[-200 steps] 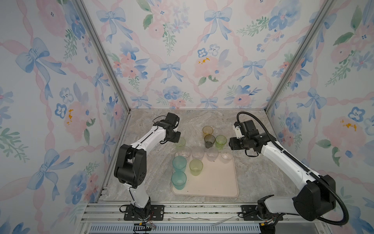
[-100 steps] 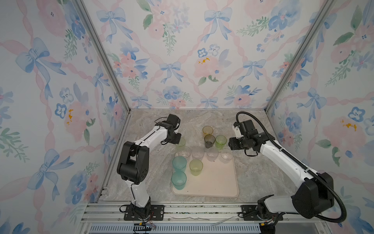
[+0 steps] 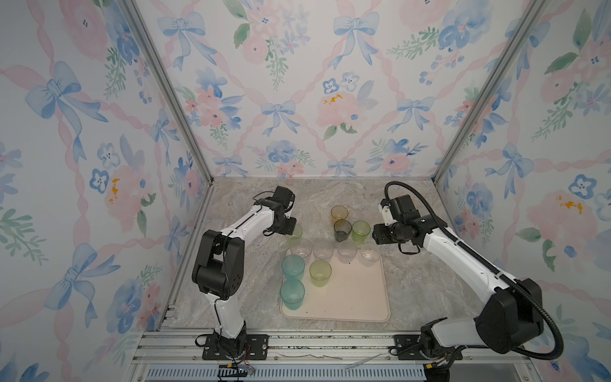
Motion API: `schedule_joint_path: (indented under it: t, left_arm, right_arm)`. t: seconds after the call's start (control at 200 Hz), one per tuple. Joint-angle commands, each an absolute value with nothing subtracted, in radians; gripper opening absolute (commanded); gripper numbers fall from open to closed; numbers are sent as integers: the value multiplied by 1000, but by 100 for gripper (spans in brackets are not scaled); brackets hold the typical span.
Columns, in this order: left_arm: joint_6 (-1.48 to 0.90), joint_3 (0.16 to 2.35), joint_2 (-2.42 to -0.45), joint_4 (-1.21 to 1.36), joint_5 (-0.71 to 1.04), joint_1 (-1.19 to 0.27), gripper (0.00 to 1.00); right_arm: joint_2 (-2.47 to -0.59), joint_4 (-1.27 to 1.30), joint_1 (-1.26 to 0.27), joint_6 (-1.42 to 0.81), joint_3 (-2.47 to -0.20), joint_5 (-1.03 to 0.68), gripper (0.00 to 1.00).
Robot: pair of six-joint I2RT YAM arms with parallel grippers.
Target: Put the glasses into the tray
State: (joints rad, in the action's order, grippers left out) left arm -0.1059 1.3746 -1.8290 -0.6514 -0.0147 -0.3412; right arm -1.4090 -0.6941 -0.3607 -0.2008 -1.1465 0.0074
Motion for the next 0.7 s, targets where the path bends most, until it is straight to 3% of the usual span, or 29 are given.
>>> schedule_joint_path:
  t: [0.0, 0.695]
  left_arm:
    - [-98, 1401, -1820, -646, -22, -336, 0]
    - [-85, 1432, -1597, -607, -51, -367, 0]
  right_arm:
    - [-1417, -690, -353, -192, -1180, 0, 57]
    - [-1414, -680, -348, -191, -1171, 9, 57]
